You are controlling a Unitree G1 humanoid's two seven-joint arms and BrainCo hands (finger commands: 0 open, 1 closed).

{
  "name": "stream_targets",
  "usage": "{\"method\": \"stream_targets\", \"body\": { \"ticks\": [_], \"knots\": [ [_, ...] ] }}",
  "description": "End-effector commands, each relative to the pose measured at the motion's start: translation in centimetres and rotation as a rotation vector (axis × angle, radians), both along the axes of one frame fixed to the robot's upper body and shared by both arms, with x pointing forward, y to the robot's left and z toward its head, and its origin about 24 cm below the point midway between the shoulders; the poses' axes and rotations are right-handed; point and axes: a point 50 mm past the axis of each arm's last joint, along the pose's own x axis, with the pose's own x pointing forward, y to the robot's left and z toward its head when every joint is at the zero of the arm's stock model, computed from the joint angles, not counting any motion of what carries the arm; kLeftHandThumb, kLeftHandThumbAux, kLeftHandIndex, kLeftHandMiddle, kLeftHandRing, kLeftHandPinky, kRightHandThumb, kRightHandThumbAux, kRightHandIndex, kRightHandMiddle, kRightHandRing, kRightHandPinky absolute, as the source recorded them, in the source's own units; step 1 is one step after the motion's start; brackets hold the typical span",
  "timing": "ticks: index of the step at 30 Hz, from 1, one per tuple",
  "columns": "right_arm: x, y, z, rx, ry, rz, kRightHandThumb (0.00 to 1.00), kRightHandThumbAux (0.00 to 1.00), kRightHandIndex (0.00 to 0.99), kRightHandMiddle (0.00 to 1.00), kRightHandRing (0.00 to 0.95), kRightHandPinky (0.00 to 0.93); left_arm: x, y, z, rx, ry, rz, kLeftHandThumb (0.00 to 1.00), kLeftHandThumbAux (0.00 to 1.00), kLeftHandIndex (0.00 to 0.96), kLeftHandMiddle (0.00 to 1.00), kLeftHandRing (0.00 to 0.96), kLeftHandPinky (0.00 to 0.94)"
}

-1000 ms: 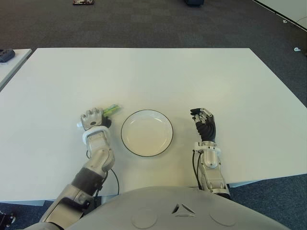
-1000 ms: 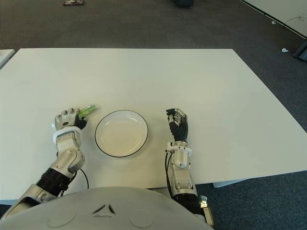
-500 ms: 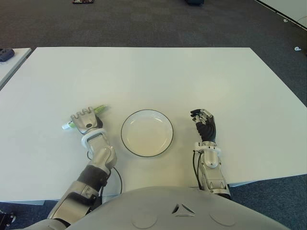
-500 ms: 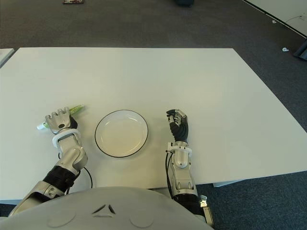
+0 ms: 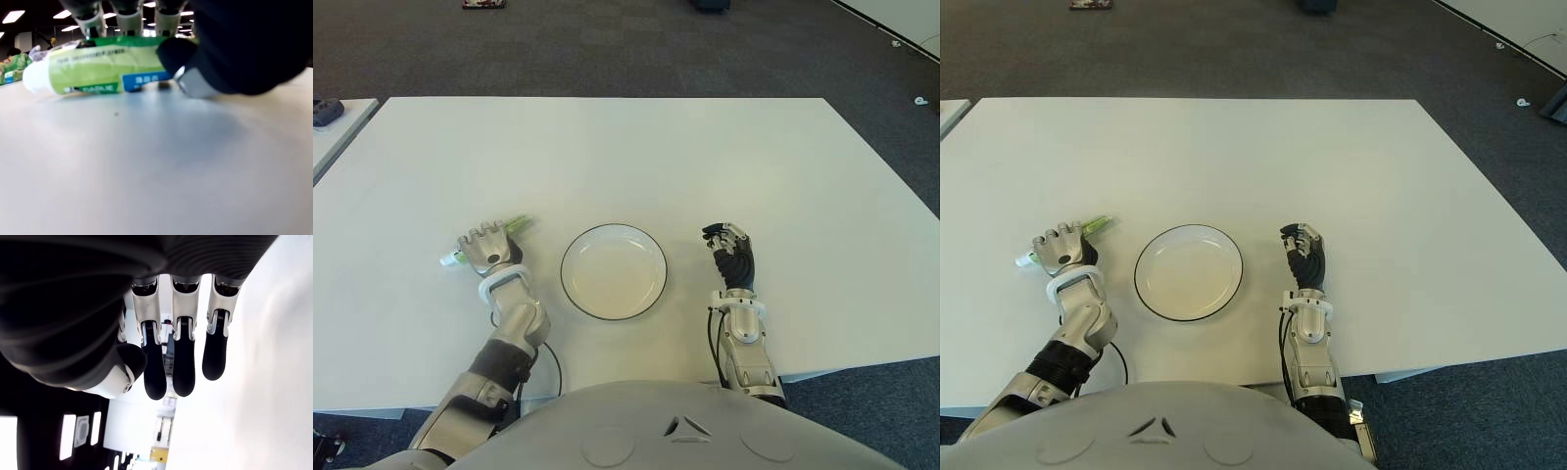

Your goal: Put the toothpaste on the table into the plate.

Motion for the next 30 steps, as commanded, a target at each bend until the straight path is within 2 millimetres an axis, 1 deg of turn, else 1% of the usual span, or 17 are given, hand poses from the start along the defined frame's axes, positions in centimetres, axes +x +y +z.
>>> {"method": "stream_targets", "body": {
  "ticks": [1, 17, 30],
  "knots": [
    [0.07, -0.09, -0.05, -0.004, 0.013, -0.006, 0.703, 0.735, 0.426, 0.447, 0.422, 0.409, -1.0, 0.05, -1.38, -0.075, 0.072, 0.034, 0.84, 0.67, 0.409, 0.561, 0.755, 0.78],
    [0.04, -0.12, -0.11, -0.006, 0.027, -0.012, 0.702, 0.735, 0.425, 0.441, 0.413, 0.404, -0.87, 0.14, -1.31, -0.092, 0.049, 0.009, 0.839, 0.671, 0.41, 0.568, 0.762, 0.788],
    [0.07, -0.09, -0.15, -0.004, 0.024, -0.016, 0.704, 0.734, 0.425, 0.435, 0.407, 0.404, -0.12, 0.21, -0.56, -0.1, -0.029, -0.039, 0.839, 0.671, 0.412, 0.568, 0.751, 0.766]
  ]
}}
